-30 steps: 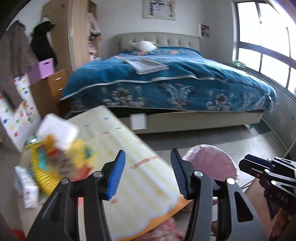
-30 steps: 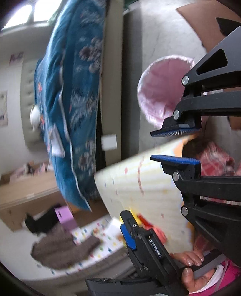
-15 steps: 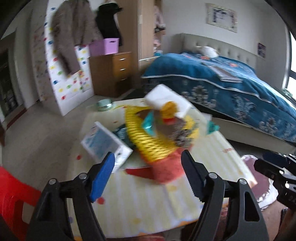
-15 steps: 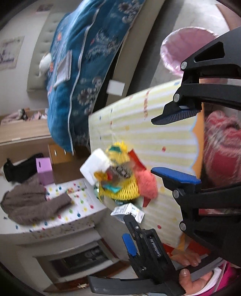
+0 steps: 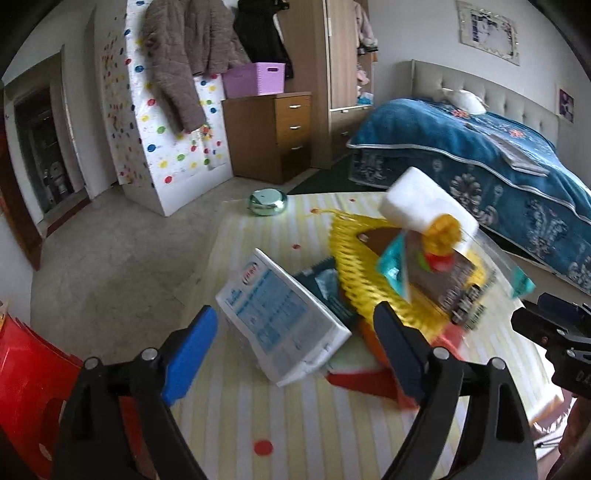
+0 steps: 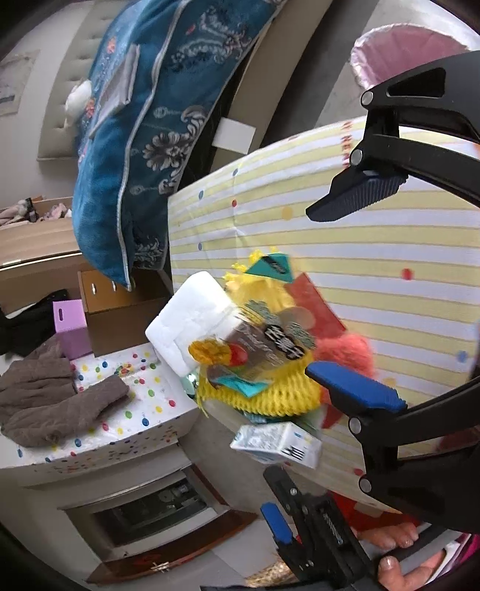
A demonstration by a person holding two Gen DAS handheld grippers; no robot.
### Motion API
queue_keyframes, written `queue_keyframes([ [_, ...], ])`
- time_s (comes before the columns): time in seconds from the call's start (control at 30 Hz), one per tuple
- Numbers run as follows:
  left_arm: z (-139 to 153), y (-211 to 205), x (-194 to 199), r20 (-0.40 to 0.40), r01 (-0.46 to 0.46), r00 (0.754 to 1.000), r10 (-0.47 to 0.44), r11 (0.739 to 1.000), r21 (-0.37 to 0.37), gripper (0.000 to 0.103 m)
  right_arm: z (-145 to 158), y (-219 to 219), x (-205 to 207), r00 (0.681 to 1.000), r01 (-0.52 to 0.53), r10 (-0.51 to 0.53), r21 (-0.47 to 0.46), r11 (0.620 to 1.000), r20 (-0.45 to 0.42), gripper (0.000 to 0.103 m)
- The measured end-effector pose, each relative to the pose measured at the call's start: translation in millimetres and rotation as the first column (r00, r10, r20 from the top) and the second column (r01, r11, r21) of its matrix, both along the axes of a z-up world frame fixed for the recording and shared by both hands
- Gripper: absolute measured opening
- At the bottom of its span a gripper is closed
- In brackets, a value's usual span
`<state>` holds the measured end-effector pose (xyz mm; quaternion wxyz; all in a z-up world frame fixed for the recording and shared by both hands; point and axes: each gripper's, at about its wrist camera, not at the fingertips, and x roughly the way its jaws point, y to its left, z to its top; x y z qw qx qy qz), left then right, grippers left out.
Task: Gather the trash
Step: 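Grasp the thin clear strip with the right tool while the left tool grasps the white milk carton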
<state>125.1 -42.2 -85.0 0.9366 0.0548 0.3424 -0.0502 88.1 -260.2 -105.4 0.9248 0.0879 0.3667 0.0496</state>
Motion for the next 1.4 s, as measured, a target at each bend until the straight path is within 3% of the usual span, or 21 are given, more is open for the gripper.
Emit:
queue_keyframes([
  [0.3, -8.4, -2.9, 19.0, -0.022, -0.016, 1.000, 0.016, 1.000, 0.005, 0.084, -17.1, 2.9, 42.8, 0.999, -0.047, 0.047, 0.042, 0.998, -0.019, 0.078],
  [0.57, -3.0, 3.3, 12.7, -0.023, -0.021, 1.000, 0.021, 1.000, -0.003, 0.084, -8.3, 13.1, 32.2, 0.995, -0.104, 0.103, 0.079, 0.992, 0.012, 0.022],
  [0.7, 1.7, 9.1, 4.7, -0.023, -0.028, 0.999, 0.028, 1.000, -0.010, 0.084, 4.8, 24.1, 15.1, 0.989, -0.141, 0.138, 0.068, 0.988, 0.047, 0.002],
  [0.93, 3.5, 24.3, -7.8, -0.038, -0.058, 0.998, 0.057, 0.998, -0.013, 0.084, 31.7, 44.8, -20.0, 0.982, -0.142, 0.144, -0.024, 0.990, 0.122, 0.000],
  [1.13, -2.8, 25.0, -6.5, -0.070, -0.065, 0.996, 0.063, 0.998, -0.026, 0.088, 47.3, 44.9, -44.9, 0.978, -0.021, 0.050, -0.145, 0.989, 0.203, 0.000],
  [1.4, -15.9, 8.8, 22.8, -0.109, -0.098, 0.989, 0.095, 0.995, -0.023, 0.095, 37.4, 22.6, -32.1, 0.985, 0.021, 0.004, -0.140, 0.990, 0.173, 0.000],
])
